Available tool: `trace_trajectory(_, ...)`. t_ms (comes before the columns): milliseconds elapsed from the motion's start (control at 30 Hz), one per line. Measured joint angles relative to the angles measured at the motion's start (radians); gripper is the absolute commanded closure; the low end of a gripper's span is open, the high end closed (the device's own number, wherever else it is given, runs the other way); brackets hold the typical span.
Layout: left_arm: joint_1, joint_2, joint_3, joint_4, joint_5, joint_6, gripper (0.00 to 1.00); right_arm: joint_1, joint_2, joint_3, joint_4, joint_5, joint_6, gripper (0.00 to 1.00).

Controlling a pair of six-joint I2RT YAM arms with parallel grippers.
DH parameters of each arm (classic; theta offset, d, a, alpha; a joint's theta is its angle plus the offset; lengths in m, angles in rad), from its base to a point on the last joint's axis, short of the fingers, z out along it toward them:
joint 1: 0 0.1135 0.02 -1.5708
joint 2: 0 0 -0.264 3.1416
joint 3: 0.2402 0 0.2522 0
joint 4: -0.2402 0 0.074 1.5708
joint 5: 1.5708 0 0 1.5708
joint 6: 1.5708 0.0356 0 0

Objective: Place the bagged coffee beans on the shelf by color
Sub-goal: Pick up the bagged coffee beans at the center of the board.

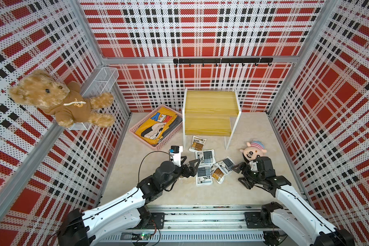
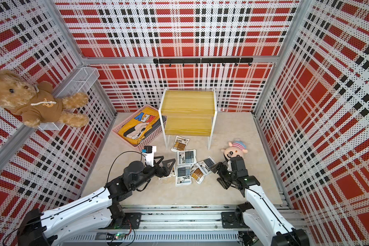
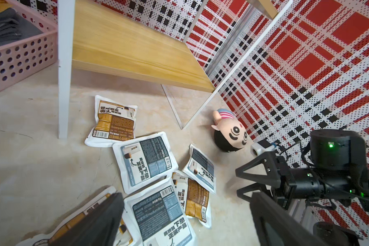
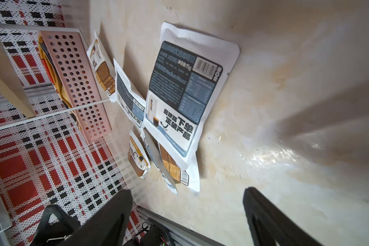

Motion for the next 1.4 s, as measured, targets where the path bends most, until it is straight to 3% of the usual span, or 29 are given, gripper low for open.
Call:
trace_trajectory(467, -0.002, 0.009, -0.002, 0.061, -0.027, -0.002, 0.01, 0.062, 0.138, -0.063, 0.249, 0.101, 0.161, 0.4)
trace_trajectory(1133, -0.002, 0.014, -0.002, 0.056, -0.049, -0.001, 0.01, 0.062, 0.349, -0.064, 0.46, 0.155, 0.207, 0.55)
trace_trajectory(1400, 0.007, -0.001, -0.016, 0.048, -0.048, -0.001, 0.01, 0.062, 0.38, -0.076, 0.518, 0.17, 0.222, 0.68)
